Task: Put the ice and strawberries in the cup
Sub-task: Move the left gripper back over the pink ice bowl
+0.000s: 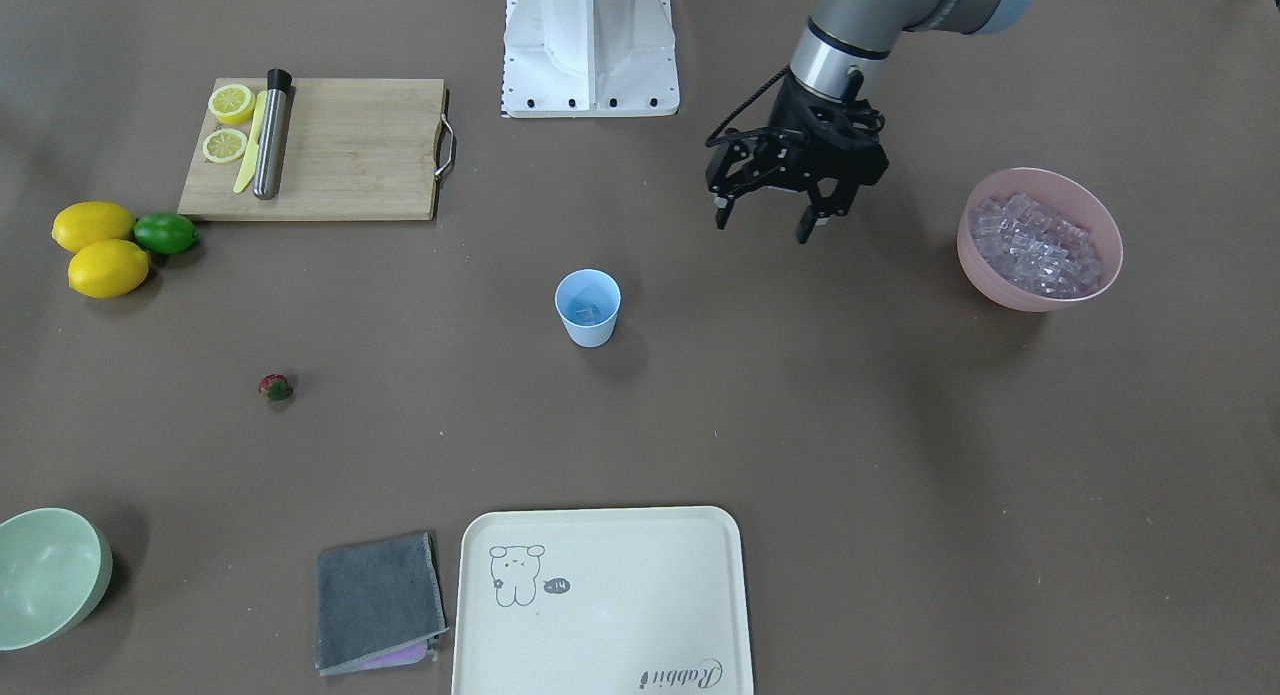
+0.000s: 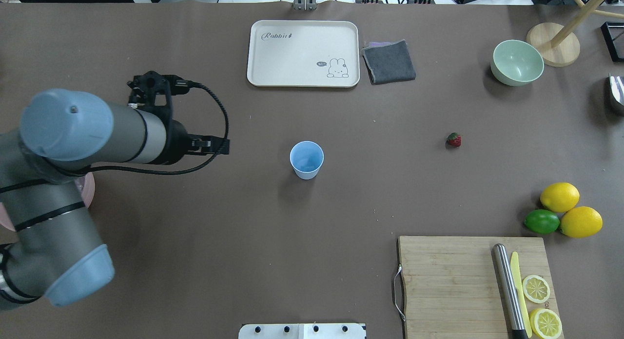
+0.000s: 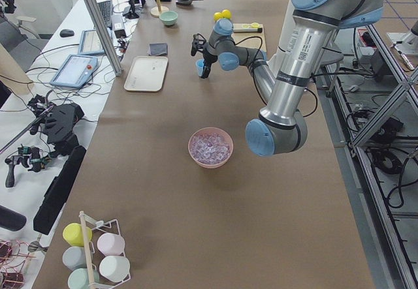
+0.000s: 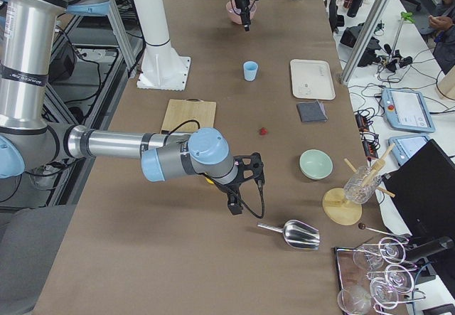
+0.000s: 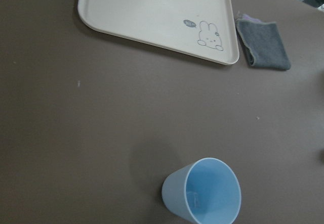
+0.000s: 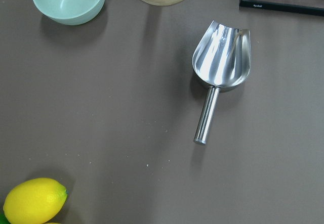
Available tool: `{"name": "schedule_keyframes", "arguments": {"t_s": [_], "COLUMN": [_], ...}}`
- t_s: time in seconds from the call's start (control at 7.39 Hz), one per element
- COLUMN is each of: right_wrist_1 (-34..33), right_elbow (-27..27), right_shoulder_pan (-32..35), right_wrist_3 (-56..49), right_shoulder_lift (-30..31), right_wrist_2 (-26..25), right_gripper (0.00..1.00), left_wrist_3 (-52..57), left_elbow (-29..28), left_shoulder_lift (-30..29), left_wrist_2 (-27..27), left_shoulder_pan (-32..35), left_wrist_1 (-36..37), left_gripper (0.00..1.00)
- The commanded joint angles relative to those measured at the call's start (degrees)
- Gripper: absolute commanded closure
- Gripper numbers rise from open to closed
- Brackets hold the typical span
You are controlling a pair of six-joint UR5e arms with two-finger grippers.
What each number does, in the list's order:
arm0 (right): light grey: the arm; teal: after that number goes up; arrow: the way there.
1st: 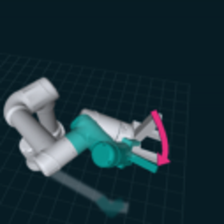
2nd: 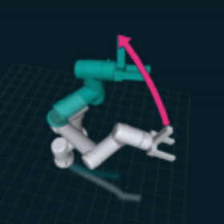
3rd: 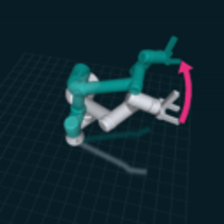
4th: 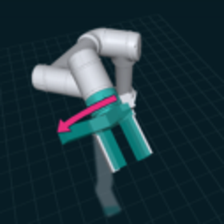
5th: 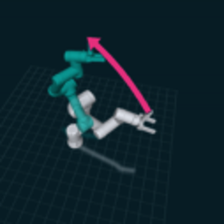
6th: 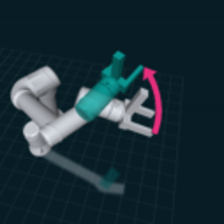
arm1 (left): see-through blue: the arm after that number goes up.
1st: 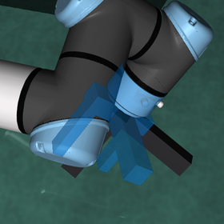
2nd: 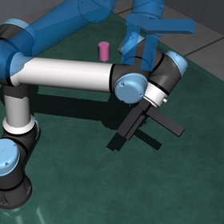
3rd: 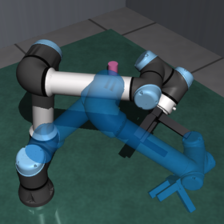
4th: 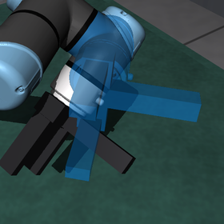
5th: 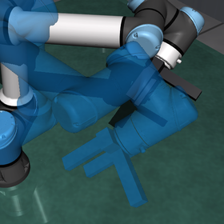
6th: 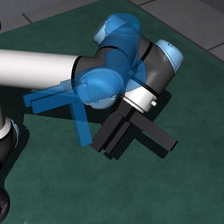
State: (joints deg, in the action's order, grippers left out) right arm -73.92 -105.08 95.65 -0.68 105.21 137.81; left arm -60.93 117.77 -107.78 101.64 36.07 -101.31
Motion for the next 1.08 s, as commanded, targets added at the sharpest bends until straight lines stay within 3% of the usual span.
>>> {"name": "schedule_keyframes", "arguments": {"t_s": [0.0, 0.14, 0.27, 0.41, 0.68, 0.81, 0.95], "right_wrist_1": [0.0, 0.0, 0.0, 0.0, 0.0, 0.0, 0.0], "right_elbow": [0.05, 0.05, 0.05, 0.05, 0.23, 0.4, 0.4], "right_shoulder_pan": [-0.11, -0.11, -0.11, -0.11, -0.29, -0.38, -0.46], "right_wrist_3": [0.07, 0.07, 0.07, 0.15, 0.24, 0.15, 0.15], "right_shoulder_lift": [0.0, 0.0, 0.0, 0.0, -0.09, -0.09, -0.09], "right_wrist_2": [0.0, 0.0, 0.0, 0.0, -0.17, -0.18, -0.18], "right_gripper": [0.0, 0.0, 0.0, 0.0, 0.0, 0.0, 0.0], "left_wrist_3": [16.22, 23.94, 30.37, 33.04, 33.07, 33.07, 33.42], "left_elbow": [3.43, 3.0, 2.91, 1.6, -7.49, -10.94, -11.41], "left_shoulder_lift": [11.24, 13.98, 16.96, 20.04, 23.75, 24.19, 25.68], "left_wrist_2": [4.58, 9.49, 10.67, 10.77, 11.21, 16.09, 17.09], "left_shoulder_pan": [7.04, 12.21, 14.88, 15.16, 15.17, 15.25, 15.86], "left_wrist_1": [1.12, 0.77, 0.16, -4.2, -21.64, -26.43, -27.44], "left_gripper": [0.01, 0.01, 0.0, 0.0, 0.0, 0.01, 0.02]}}
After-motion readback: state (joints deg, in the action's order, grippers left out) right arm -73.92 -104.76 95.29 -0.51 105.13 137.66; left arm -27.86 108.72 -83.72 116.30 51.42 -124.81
